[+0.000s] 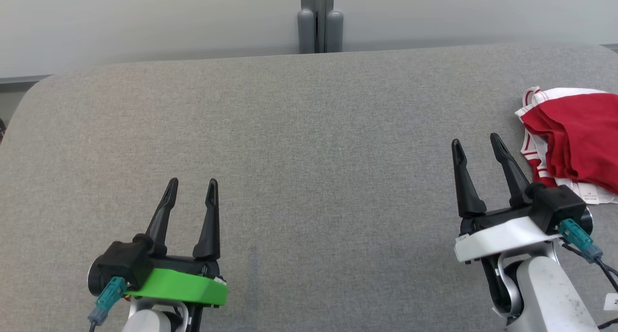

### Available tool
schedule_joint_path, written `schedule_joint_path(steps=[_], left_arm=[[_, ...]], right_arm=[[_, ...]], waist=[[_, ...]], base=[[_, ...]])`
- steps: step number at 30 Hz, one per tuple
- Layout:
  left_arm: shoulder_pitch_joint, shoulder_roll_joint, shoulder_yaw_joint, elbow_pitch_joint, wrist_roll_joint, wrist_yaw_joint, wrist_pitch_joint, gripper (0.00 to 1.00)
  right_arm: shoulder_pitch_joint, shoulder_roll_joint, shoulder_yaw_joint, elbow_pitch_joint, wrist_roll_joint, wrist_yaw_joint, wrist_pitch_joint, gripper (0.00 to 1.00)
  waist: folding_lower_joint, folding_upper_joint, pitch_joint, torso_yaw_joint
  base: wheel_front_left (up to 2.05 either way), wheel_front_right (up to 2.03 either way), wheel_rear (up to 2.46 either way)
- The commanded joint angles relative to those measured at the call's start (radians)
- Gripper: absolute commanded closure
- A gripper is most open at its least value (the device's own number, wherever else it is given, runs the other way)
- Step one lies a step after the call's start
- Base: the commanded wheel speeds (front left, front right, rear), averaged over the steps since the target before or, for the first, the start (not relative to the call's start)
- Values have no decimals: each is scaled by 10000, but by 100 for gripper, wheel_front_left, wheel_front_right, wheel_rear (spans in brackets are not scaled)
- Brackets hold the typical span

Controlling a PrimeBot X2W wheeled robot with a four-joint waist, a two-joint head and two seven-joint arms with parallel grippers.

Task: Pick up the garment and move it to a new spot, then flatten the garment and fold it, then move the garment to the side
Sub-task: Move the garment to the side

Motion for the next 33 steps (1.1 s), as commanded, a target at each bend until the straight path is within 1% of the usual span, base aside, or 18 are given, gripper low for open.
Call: schedule_joint_path(steps=[1,8,18,27,33], left_arm=[[180,14,84,-69,-2,41,5,0],[304,12,-4,-180,116,130,5,0],[253,11,86,-211,30,240,4,0],[416,11,-22,-107,258,146,5,0],[450,12,-71,-269,73,82,5,0]], right_arm=[[223,36,-6,-178,-181,-4,-34,0],[768,210,-170,-678,-190,-4,-37,0],[889,227,-145,-828,185,-3,-38,0],[916,228,-166,-774,320,-3,-38,0],[969,228,-183,-756,324,-3,-39,0]], waist=[[1,0,-55,8],[1,0,-91,-17],[1,0,-107,-105],[1,0,-181,-189],[1,0,-202,-219]], base=[[0,0,0],[0,0,0],[0,0,0],[0,0,0],[0,0,0]])
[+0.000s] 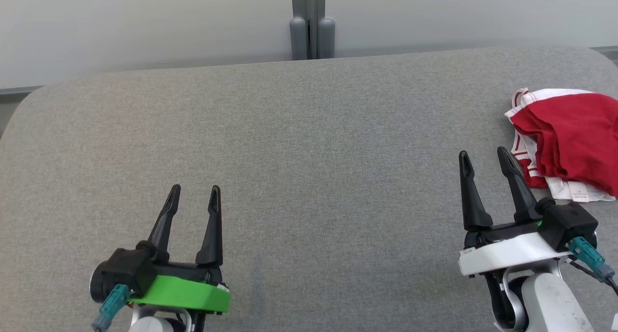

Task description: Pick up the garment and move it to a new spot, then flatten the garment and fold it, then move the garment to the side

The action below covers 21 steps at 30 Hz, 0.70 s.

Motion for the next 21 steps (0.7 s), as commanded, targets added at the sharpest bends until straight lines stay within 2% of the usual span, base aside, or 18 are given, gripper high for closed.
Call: schedule_joint_path(steps=[1,21], left_arm=[[140,16,12,-116,-34,-44,2,0],[291,16,70,-89,-301,-146,3,0]], right_arm=[[141,-2,-7,27,23,-1,-39,0],[97,-4,-34,189,98,-1,-39,0]], waist=[[1,0,-3,-4],[1,0,18,-106]], base=[[0,0,0],[0,0,0]])
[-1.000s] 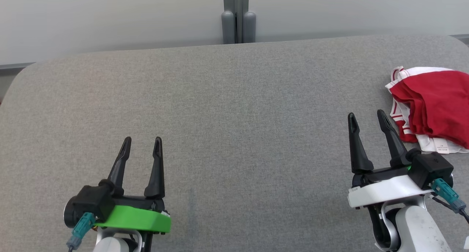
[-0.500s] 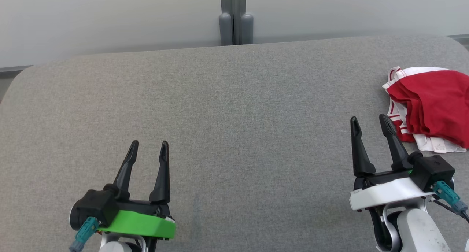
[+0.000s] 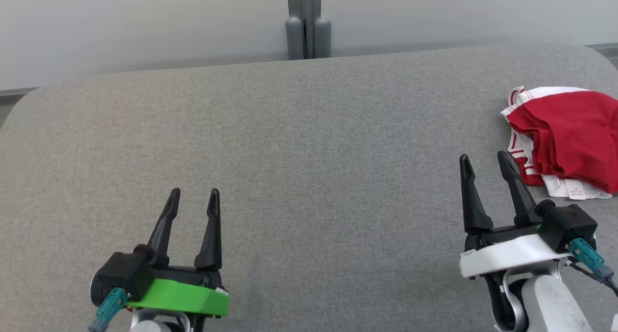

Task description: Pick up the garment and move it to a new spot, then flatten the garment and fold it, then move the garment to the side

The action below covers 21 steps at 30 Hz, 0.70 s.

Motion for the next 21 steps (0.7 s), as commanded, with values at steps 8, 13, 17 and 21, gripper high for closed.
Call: schedule_joint_path(steps=[8,13,17,21], left_arm=[[81,37,36,203,-797,28,126,100],[15,112,150,310,-1753,31,328,100],[-43,158,230,410,-2452,20,476,100],[-99,197,309,505,-3114,9,618,100]], right_arm=[[162,-7,29,219,795,0,132,100],[120,-83,-7,334,1823,0,340,100],[90,-127,-32,417,2572,0,487,100],[68,-162,-60,488,3281,0,631,100]], waist=[[1,0,-21,-3],[1,0,-52,-1],[1,0,-77,1],[1,0,-102,3]], base=[[0,0,0],[0,0,0],[0,0,0],[0,0,0]])
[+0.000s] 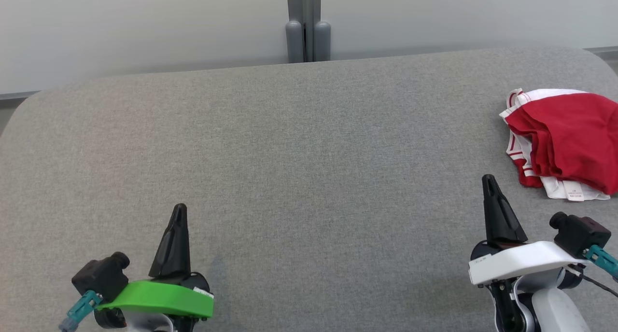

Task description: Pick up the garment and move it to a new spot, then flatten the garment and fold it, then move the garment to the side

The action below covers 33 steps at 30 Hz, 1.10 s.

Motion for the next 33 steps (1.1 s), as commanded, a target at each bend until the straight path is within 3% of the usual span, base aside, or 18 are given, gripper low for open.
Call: schedule_joint_path(steps=[1,33], left_arm=[[-220,107,90,-71,-453,-5,74,100],[-496,270,742,353,-4655,-35,1087,100]], right_arm=[[-227,-85,-45,-92,479,0,88,100],[-319,-222,-349,335,4983,1,1122,100]], waist=[[0,0,-10,1],[0,0,-205,17]], base=[[0,0,0],[0,0,0]])
